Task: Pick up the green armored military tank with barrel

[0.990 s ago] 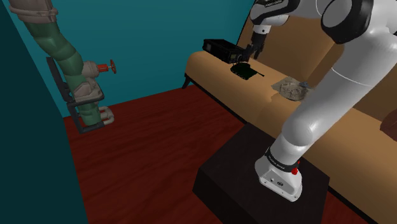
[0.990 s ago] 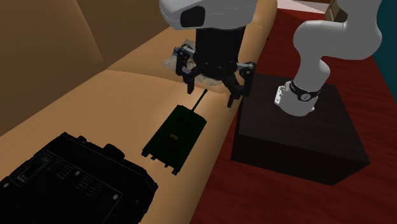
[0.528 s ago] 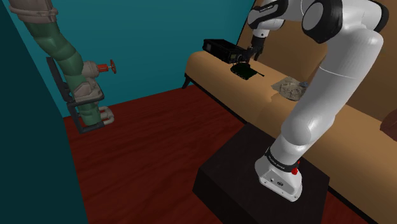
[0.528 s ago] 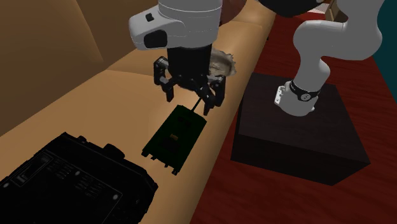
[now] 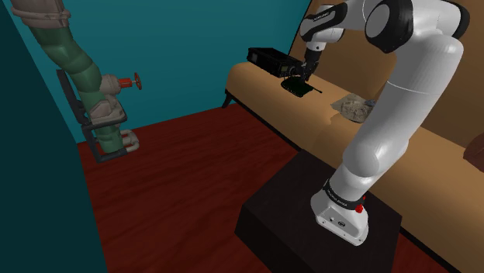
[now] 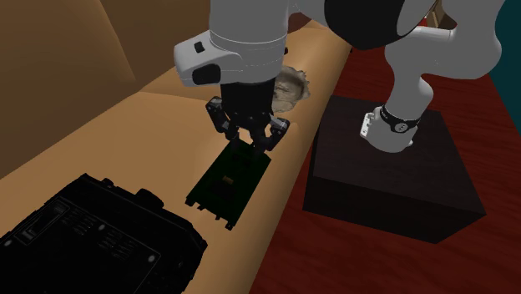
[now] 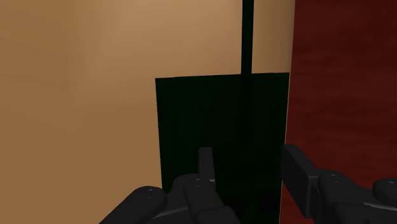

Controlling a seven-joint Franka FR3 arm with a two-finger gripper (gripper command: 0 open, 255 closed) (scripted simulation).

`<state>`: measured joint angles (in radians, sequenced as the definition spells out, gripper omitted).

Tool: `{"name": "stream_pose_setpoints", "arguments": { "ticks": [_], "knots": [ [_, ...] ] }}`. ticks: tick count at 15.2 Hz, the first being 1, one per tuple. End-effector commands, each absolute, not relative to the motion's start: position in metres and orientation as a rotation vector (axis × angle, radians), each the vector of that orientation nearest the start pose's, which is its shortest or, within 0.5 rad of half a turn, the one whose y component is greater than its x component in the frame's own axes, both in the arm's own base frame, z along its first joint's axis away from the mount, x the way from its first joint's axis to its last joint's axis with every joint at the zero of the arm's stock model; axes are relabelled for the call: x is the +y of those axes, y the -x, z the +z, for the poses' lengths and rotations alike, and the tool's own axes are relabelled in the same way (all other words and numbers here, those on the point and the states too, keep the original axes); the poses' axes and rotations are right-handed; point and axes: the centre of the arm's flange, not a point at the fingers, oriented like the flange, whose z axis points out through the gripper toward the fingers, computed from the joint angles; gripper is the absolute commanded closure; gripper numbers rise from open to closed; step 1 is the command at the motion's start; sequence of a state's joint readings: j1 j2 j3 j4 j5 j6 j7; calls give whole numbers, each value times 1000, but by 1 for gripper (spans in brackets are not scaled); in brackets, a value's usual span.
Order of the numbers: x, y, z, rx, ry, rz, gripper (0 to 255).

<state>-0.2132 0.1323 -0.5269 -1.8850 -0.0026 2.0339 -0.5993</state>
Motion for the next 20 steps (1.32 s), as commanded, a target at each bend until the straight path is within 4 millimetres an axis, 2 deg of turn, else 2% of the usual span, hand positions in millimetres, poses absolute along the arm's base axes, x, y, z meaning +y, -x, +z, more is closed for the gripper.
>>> {"name": "stream_pose_setpoints", "arguments": {
  "ticks": [1,7,20],
  "knots": [
    [-393,-445,448,217,3209,26,255],
    [-392,-444,448,217,3209,26,255],
    [-392,-444,517,217,3209,26,255]
  ]
}}
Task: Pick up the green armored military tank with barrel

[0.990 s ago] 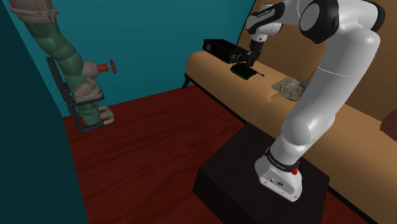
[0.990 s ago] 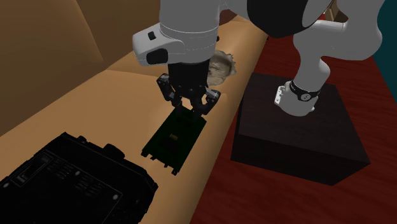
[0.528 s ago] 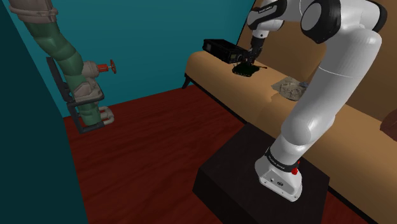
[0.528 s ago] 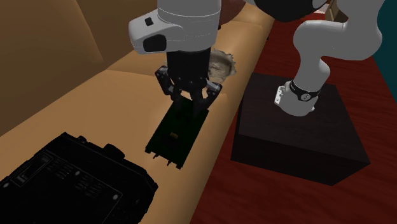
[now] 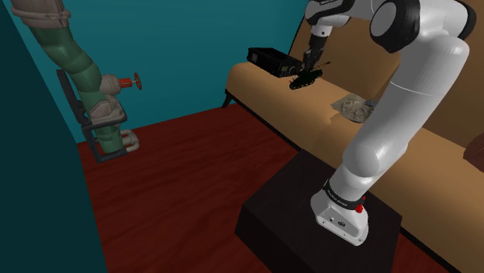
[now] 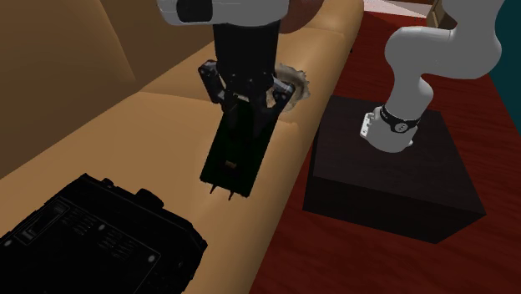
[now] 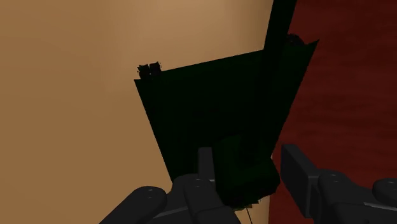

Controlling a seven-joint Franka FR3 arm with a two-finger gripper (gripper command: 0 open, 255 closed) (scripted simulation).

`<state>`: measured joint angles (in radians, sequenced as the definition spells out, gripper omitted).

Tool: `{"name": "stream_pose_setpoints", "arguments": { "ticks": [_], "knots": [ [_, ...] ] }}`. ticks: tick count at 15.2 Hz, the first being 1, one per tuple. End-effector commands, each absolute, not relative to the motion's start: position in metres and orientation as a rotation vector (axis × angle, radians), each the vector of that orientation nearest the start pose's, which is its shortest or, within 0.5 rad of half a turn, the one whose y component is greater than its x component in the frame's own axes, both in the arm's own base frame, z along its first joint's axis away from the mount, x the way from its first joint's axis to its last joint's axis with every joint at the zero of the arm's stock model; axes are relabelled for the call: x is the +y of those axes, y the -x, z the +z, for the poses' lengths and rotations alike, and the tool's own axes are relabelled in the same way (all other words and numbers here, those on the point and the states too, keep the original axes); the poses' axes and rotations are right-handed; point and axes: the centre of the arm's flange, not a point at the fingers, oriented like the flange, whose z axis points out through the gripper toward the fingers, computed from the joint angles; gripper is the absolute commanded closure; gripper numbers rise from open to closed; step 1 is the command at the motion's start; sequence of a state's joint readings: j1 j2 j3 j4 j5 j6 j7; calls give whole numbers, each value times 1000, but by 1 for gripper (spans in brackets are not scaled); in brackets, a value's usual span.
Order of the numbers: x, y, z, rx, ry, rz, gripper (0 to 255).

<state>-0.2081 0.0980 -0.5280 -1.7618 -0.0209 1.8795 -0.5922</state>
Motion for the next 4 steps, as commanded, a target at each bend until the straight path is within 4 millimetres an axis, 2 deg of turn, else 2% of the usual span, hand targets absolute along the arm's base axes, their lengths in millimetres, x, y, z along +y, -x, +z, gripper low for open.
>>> {"name": "stream_pose_setpoints", "arguments": {
  "ticks": [1,4],
  "knots": [
    [-392,-444,522,217,3209,26,255],
    [-392,-444,528,217,3209,26,255]
  ]
}}
